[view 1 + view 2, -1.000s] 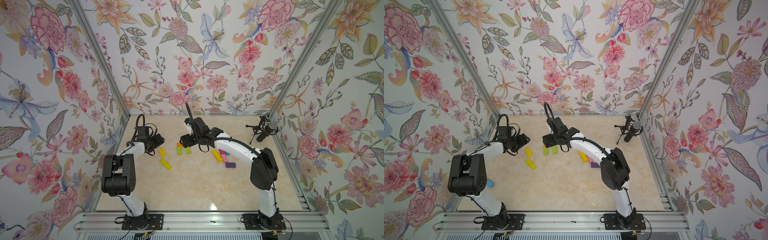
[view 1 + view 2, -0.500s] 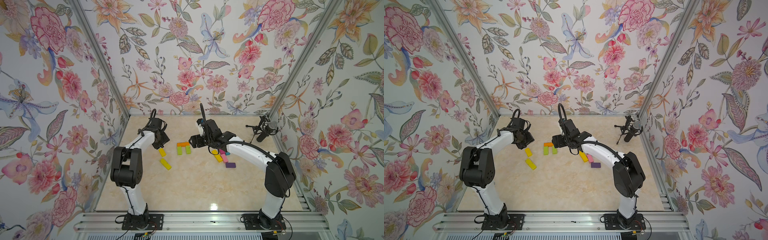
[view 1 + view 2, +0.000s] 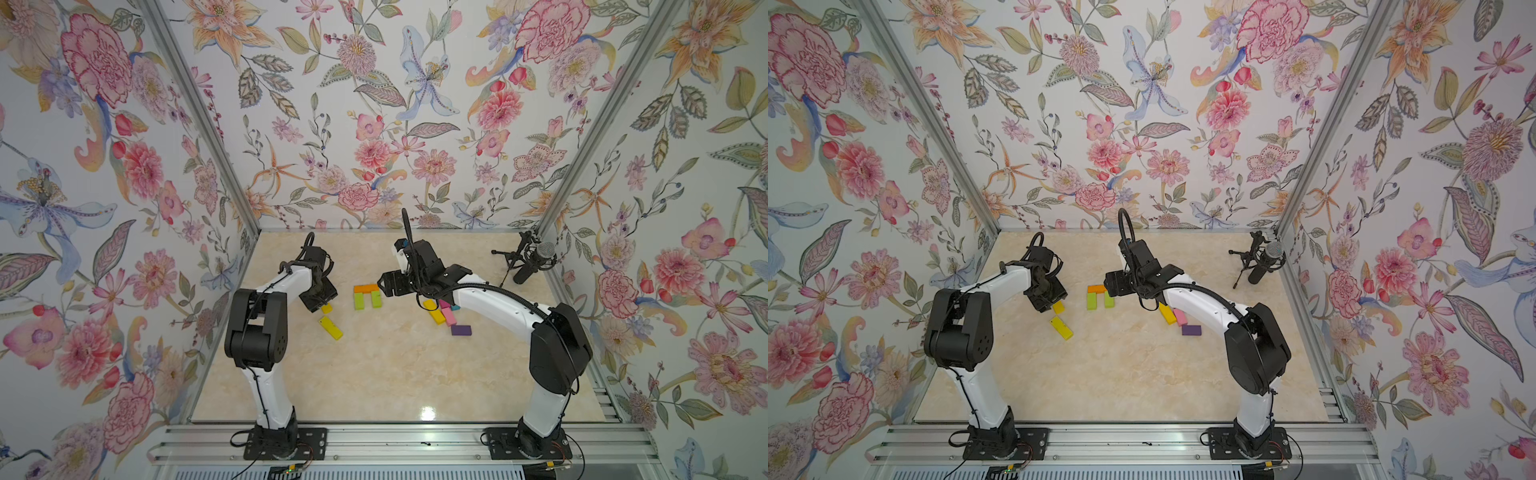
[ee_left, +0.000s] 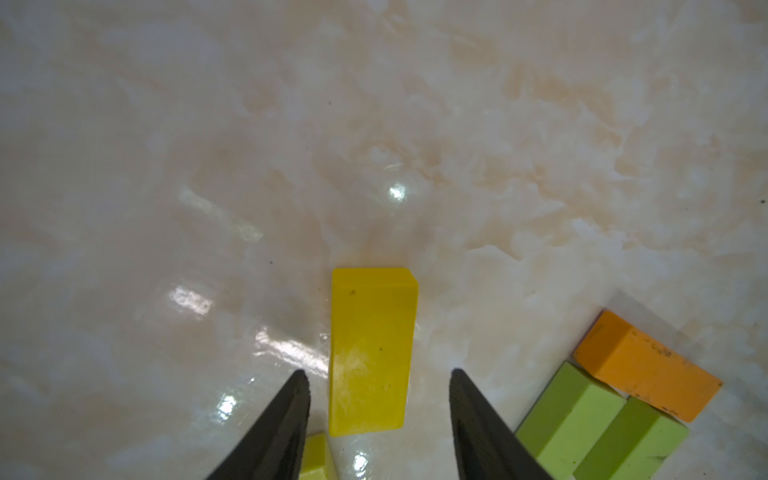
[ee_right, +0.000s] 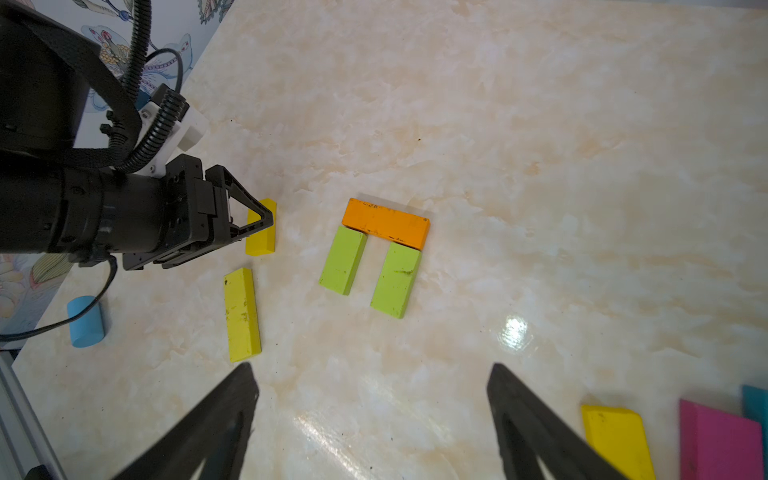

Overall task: Assemble the letter p with building blocks
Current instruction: Pick up the building block from the center of the board.

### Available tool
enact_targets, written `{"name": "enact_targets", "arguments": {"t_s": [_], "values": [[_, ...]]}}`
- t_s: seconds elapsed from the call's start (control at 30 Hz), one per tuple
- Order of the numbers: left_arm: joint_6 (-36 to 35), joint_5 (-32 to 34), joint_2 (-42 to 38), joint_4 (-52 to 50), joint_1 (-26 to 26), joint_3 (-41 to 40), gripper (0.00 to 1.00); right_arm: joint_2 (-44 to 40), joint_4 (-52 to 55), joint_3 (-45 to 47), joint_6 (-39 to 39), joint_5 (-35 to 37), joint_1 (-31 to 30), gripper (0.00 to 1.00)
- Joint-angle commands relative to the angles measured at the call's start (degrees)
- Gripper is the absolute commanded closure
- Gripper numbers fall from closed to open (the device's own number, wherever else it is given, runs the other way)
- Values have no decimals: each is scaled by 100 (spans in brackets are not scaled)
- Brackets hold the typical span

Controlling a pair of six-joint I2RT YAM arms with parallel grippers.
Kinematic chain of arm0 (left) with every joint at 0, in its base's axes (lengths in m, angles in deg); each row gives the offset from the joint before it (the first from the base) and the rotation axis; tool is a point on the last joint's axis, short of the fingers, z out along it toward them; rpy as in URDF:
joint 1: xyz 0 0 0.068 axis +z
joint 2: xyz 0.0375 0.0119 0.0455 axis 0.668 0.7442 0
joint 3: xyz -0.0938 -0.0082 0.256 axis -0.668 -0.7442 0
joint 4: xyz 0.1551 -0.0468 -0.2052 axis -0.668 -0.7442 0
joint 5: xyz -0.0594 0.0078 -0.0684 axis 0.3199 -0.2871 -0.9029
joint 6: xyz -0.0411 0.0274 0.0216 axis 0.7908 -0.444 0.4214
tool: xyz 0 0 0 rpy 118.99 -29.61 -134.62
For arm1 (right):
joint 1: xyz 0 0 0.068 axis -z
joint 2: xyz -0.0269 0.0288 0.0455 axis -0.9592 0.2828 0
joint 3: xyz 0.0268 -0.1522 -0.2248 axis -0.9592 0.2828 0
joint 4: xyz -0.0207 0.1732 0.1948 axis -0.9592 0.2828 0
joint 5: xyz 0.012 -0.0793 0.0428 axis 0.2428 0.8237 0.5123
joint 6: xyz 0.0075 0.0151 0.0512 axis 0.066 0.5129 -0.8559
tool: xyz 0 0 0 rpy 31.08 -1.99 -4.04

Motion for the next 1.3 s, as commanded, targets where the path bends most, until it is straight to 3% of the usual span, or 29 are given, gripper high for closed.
{"name": "enact_targets", "arguments": {"t_s": [0.0,0.33,0.43,0.47,0.57,0.63,1.07,1.27], "values": [[70,97,181,-80,22,-93,44,-11,-106,67,-87,-70,30,13],[29,62,405,-43,82,-111,56,-9,-107,233,-165,-53,73,13],[-22,29,466,-45,133,-139,68,-18,-104,277,-174,-58,102,13],[-42,-18,471,-5,143,-173,77,-26,-106,286,-168,-64,110,13],[-108,-159,450,39,187,-206,85,-23,-106,297,-166,-83,142,13],[-195,-306,426,96,199,-186,100,-18,-110,292,-167,-90,146,13],[-491,96,-157,-292,126,2,100,25,-109,261,-193,-151,170,13],[-783,168,-596,-421,-145,97,100,-17,-113,283,-214,-168,209,13]]}}
